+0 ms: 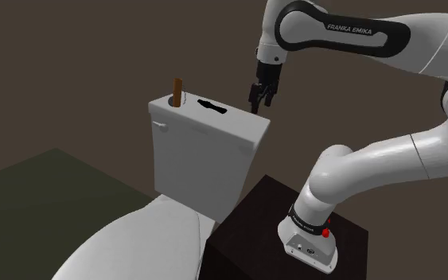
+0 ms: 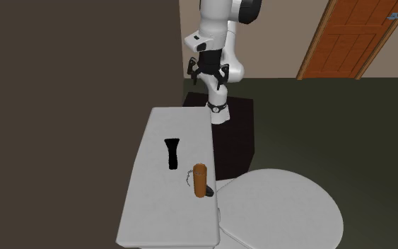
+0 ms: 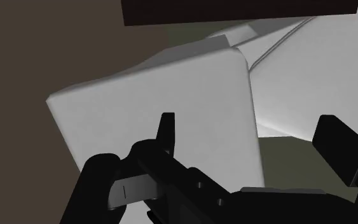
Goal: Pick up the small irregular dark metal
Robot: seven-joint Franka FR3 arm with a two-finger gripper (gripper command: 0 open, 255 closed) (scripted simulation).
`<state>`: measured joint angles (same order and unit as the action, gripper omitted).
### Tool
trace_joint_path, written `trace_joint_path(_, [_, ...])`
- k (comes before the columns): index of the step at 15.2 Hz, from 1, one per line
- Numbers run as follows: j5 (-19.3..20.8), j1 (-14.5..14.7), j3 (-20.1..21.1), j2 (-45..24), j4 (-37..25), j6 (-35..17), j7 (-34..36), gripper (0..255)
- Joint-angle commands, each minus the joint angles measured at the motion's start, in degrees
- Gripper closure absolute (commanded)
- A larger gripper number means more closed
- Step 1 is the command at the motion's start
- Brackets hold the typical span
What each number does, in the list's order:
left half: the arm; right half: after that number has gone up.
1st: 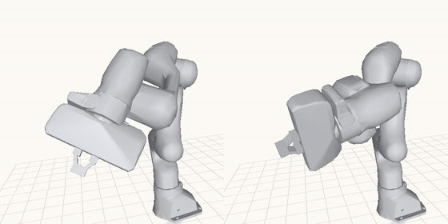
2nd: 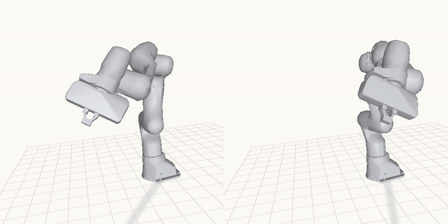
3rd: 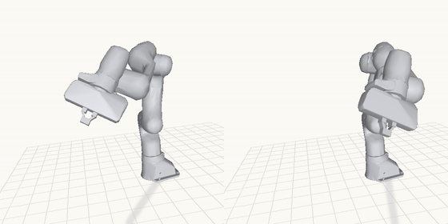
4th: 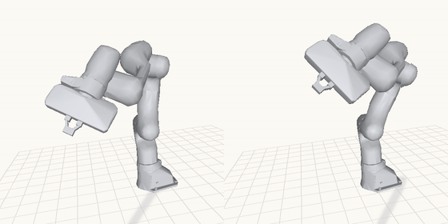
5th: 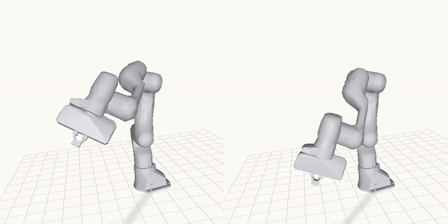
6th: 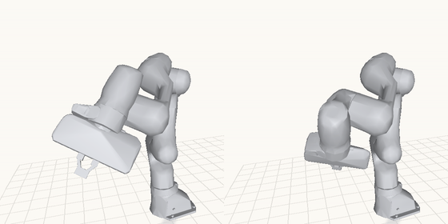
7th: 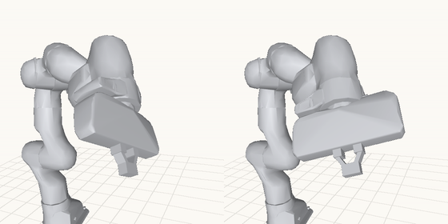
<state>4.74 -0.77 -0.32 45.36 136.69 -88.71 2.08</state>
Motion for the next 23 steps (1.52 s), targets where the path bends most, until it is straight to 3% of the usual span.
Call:
trace_joint_path(1, [0.00, 0.00, 0.00, 0.00, 0.00, 0.00, 0.00, 0])
trace_joint_path(13, [4.79, 1.32, -5.37, -24.58, -12.35, -14.50, -13.69, 0])
trace_joint_path(23, [4.78, 1.94, -6.90, -44.03, -28.42, -19.84, -23.48, 0])
